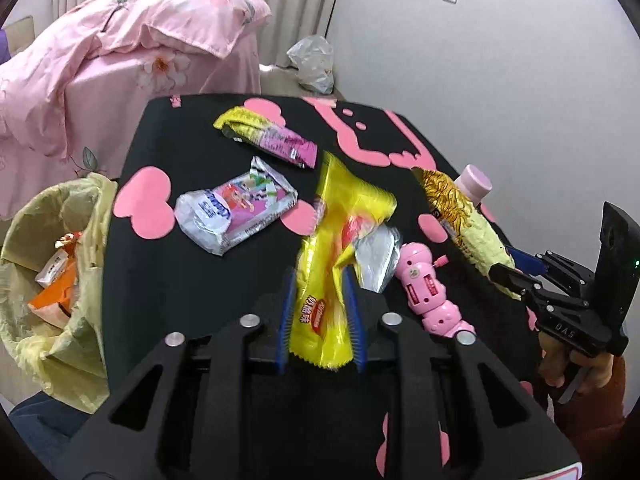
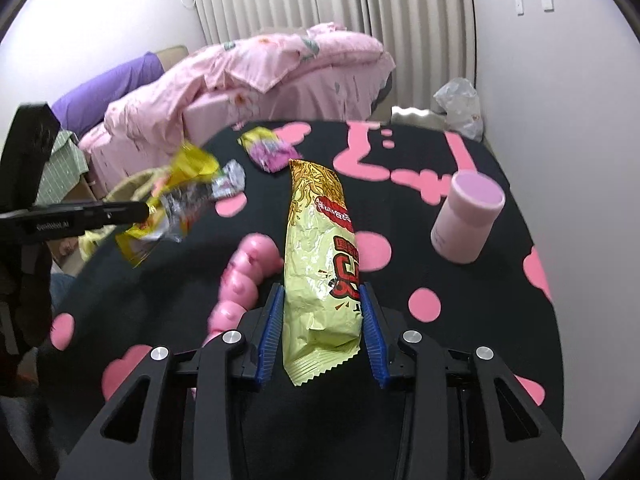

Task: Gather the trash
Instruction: 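Grasp the long gold-yellow wafer bag with the right tool while the left tool approaches the yellow wafer pack, then close the left tool on the yellow wafer pack and lift it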

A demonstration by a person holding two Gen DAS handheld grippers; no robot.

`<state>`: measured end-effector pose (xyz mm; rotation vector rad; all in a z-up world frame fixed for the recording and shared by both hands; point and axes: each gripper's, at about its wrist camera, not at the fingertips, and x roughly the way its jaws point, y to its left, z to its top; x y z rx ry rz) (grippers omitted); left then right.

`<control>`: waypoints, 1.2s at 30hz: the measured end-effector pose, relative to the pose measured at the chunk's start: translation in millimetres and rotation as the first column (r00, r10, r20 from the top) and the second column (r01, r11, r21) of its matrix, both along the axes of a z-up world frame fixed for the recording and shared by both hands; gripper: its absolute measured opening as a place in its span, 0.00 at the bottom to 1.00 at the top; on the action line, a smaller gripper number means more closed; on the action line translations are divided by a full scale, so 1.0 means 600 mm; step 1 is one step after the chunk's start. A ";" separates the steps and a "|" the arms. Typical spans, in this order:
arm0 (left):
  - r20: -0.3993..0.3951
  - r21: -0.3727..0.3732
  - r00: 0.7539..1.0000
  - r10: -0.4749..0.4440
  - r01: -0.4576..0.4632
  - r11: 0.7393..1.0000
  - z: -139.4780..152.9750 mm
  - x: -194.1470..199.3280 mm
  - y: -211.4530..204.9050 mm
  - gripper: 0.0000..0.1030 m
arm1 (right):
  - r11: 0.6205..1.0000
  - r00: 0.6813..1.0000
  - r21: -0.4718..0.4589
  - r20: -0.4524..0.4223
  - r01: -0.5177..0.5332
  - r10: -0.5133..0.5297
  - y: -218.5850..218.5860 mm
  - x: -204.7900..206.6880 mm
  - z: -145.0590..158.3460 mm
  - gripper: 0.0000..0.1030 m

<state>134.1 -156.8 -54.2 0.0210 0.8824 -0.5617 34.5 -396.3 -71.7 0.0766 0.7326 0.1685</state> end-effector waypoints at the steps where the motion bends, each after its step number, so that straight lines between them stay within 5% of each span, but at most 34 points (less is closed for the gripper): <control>1: 0.008 -0.002 1.000 0.003 -0.003 1.000 0.005 -0.003 0.003 0.17 | 1.000 1.000 -0.002 0.013 -0.003 0.003 0.004 -0.003 0.010 0.35; 6: 0.023 -0.006 1.000 0.012 -0.012 1.000 0.017 -0.016 0.028 0.14 | 0.999 0.998 -0.035 0.058 -0.023 0.024 0.028 -0.011 0.042 0.35; 12: -0.128 -0.046 0.992 -0.021 0.016 0.999 -0.030 -0.029 0.035 0.29 | 0.999 0.997 -0.042 0.075 -0.003 0.007 0.030 -0.020 0.055 0.35; 16: -0.188 -0.025 0.978 -0.086 0.083 0.996 -0.060 -0.051 -0.007 0.29 | 1.000 0.998 -0.017 0.056 0.026 -0.025 0.009 -0.028 0.046 0.35; 23: -0.120 0.162 0.986 -0.118 0.137 0.977 -0.086 -0.065 -0.074 0.34 | 0.998 0.998 0.028 0.029 0.053 -0.054 -0.019 -0.036 0.020 0.35; 36: -0.107 0.144 0.991 -0.080 0.096 0.985 -0.083 -0.032 -0.064 0.17 | 0.995 0.998 0.080 -0.016 0.060 -0.059 -0.037 -0.030 -0.023 0.35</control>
